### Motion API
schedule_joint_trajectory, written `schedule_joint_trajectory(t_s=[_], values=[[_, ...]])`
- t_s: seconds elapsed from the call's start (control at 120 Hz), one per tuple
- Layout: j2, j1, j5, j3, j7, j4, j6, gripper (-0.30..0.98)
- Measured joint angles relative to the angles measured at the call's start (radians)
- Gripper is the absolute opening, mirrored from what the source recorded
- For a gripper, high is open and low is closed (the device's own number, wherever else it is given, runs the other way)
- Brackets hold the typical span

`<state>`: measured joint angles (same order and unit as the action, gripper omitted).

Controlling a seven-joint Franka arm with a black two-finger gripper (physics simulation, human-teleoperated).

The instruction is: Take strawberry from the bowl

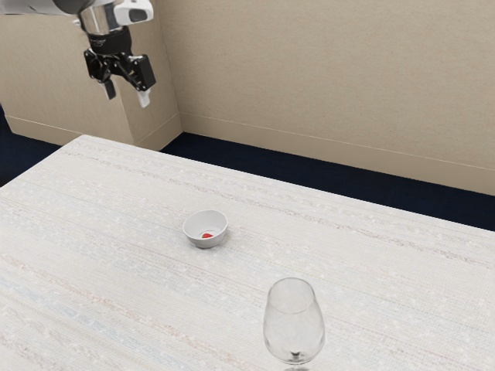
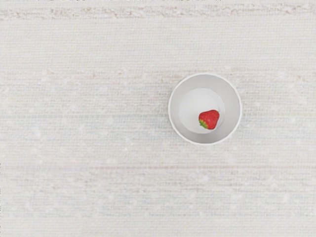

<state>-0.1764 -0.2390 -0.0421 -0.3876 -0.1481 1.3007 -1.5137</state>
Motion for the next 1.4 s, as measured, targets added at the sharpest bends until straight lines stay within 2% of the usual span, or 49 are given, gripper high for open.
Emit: schedule_joint_trajectory(t_s=[0.317, 0.583, 0.75, 0.958, 1.175, 1.4], values=[[-0.045, 0.003, 0.0, -0.001, -0.023, 0.001, -0.025, 0.68], [-0.197, -0.003, -0.03, 0.001, -0.035, 0.155, -0.211, 0.68], [-0.247, -0.004, -0.041, 0.004, -0.04, 0.246, -0.336, 0.68], [-0.277, -0.002, -0.042, 0.037, -0.055, 0.293, -0.414, 0.68], [-0.316, -0.029, -0.04, 0.04, -0.276, 0.294, -0.513, 0.67], [-0.338, -0.035, -0.037, 0.041, -0.556, 0.29, -0.524, 0.66]])
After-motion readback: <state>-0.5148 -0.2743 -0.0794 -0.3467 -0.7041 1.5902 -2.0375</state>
